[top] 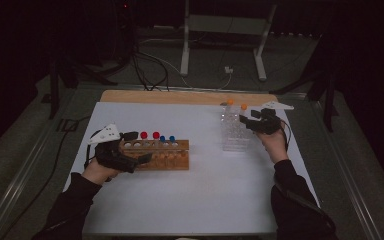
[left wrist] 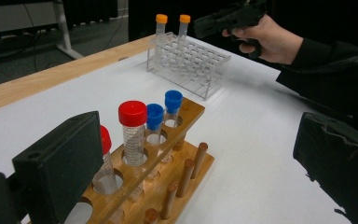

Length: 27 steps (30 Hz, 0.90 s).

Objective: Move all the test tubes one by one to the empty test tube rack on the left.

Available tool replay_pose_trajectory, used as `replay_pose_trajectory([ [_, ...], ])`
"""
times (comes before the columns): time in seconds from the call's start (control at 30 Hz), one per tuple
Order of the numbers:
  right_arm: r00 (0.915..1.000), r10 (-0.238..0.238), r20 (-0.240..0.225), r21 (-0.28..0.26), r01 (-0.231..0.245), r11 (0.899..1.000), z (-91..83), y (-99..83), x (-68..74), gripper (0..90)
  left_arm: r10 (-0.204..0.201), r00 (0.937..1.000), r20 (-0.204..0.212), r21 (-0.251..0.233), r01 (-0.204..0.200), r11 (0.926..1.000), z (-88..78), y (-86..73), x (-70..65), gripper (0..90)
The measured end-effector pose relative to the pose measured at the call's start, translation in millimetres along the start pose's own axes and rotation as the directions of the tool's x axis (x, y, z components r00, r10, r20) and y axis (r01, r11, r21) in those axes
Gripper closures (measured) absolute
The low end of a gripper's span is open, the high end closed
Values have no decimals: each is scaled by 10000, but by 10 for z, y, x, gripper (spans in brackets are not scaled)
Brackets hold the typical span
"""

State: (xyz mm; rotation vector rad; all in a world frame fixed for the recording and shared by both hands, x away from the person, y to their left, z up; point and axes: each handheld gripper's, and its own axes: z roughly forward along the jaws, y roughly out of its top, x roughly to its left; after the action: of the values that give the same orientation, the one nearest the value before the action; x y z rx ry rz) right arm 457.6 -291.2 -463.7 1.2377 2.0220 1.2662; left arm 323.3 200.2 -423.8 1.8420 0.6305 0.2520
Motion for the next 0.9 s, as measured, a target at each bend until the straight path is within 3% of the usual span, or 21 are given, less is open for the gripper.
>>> replay_pose_trajectory([
  [0.33, 9994, -210, 277, 499, 196, 9986, 182, -14, -49, 606, -36, 10000, -20, 54, 36, 10000, 16, -5, 0, 24],
  [0.53, 9998, -29, 220, 326, 22, 9995, 227, -14, -73, 697, 10, 10000, -16, 54, -10, 10000, 18, -5, -4, 24],
  [0.9, 9994, -219, 259, 403, 209, 9990, 241, 23, -63, 750, -40, 10000, 29, 9, 40, 10000, 15, -3, 2, 24],
])
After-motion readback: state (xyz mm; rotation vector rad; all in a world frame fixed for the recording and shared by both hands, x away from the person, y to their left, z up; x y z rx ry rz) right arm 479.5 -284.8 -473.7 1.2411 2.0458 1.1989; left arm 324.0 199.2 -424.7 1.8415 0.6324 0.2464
